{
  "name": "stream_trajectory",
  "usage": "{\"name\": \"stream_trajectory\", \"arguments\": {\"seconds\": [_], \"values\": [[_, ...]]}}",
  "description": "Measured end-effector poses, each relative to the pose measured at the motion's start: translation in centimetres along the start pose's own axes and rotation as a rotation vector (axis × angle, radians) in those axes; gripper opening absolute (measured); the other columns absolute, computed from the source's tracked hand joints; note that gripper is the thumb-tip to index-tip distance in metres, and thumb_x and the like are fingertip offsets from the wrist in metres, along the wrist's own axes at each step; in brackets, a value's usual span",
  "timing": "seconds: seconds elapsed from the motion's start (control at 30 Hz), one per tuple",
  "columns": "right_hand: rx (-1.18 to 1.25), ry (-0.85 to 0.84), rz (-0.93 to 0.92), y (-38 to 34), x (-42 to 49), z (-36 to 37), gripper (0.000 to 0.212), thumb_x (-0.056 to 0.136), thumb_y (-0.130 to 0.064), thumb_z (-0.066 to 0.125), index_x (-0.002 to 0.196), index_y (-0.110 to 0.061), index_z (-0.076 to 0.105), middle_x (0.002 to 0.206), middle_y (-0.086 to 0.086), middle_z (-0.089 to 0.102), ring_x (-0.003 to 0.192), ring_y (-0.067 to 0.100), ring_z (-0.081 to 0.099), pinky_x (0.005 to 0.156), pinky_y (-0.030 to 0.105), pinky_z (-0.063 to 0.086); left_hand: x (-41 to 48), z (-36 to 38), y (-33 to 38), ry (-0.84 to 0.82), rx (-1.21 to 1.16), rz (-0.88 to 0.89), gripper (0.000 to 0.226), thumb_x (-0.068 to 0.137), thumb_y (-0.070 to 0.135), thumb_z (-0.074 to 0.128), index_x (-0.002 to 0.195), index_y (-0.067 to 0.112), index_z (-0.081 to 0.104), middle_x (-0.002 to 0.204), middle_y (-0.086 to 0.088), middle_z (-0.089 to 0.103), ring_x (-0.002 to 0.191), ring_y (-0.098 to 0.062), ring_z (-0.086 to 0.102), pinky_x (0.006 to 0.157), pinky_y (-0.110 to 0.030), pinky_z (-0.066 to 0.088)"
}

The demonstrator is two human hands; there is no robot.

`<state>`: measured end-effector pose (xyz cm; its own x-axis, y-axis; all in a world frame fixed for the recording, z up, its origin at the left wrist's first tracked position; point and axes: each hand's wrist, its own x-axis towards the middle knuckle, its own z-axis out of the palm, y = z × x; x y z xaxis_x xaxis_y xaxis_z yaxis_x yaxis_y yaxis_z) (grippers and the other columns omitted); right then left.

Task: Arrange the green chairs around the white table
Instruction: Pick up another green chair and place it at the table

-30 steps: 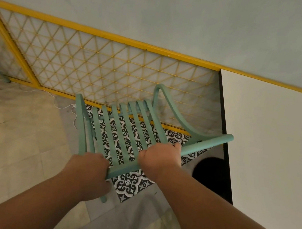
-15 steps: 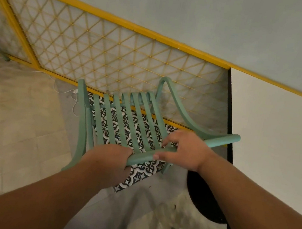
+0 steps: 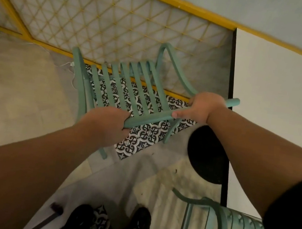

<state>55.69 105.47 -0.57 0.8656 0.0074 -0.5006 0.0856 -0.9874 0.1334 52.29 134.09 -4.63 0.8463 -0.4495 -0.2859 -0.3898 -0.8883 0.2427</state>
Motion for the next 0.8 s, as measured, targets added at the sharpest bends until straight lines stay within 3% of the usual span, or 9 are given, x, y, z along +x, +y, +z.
{"name": "stream_trajectory", "arguments": {"seconds": [0.13, 0.3, 0.5, 0.67, 0.8], "values": [[0.035, 0.006, 0.027, -0.7, -0.4, 0.1, 0.116, 0.028, -0.114, 0.013, 0.065, -0.018, 0.067, 0.065, -0.002, 0.068, 0.064, 0.017, 0.068, 0.059, 0.031, 0.050, -0.6, -0.4, -0.6, 0.029, 0.028, 0.020, 0.022, 0.094, 0.038, 0.056, 0.077, 0.030, 0.044, 0.071, 0.008, 0.054, 0.062, -0.010, 0.048, 0.060, -0.031, 0.040], [0.076, 0.006, 0.050, -2.1, -1.4, 1.1, 0.113, 0.036, -0.114, 0.022, 0.071, -0.018, 0.069, 0.065, -0.004, 0.069, 0.061, 0.015, 0.069, 0.061, 0.032, 0.057, -1.2, -1.1, -2.3, -0.012, 0.123, 0.042, 0.016, 0.095, 0.040, 0.052, 0.084, 0.030, 0.048, 0.075, 0.009, 0.054, 0.070, -0.017, 0.052, 0.061, -0.031, 0.037], [0.125, 0.026, 0.072, -3.8, -2.2, 1.3, 0.110, 0.039, -0.116, 0.019, 0.066, -0.019, 0.064, 0.065, -0.002, 0.069, 0.061, 0.016, 0.068, 0.060, 0.034, 0.059, -1.2, -1.7, -4.6, -0.030, 0.154, 0.076, 0.013, 0.096, 0.042, 0.055, 0.088, 0.032, 0.055, 0.075, 0.011, 0.053, 0.075, -0.016, 0.055, 0.067, -0.031, 0.045], [0.119, 0.012, 0.087, -5.6, -2.9, 1.6, 0.115, 0.041, -0.115, 0.015, 0.071, -0.019, 0.068, 0.066, -0.004, 0.068, 0.059, 0.015, 0.067, 0.057, 0.031, 0.057, -1.0, -2.4, -6.9, -0.067, 0.193, 0.101, 0.015, 0.093, 0.046, 0.055, 0.087, 0.032, 0.057, 0.082, 0.009, 0.063, 0.080, -0.018, 0.062, 0.077, -0.033, 0.056], [0.132, 0.011, 0.110, -6.9, -3.4, 1.7, 0.115, 0.042, -0.115, 0.014, 0.071, -0.017, 0.068, 0.067, -0.003, 0.068, 0.060, 0.016, 0.067, 0.063, 0.035, 0.060, -0.7, -2.9, -8.2, -0.070, 0.249, 0.107, 0.017, 0.093, 0.048, 0.056, 0.091, 0.031, 0.061, 0.086, 0.007, 0.067, 0.080, -0.019, 0.062, 0.072, -0.030, 0.051]]}}
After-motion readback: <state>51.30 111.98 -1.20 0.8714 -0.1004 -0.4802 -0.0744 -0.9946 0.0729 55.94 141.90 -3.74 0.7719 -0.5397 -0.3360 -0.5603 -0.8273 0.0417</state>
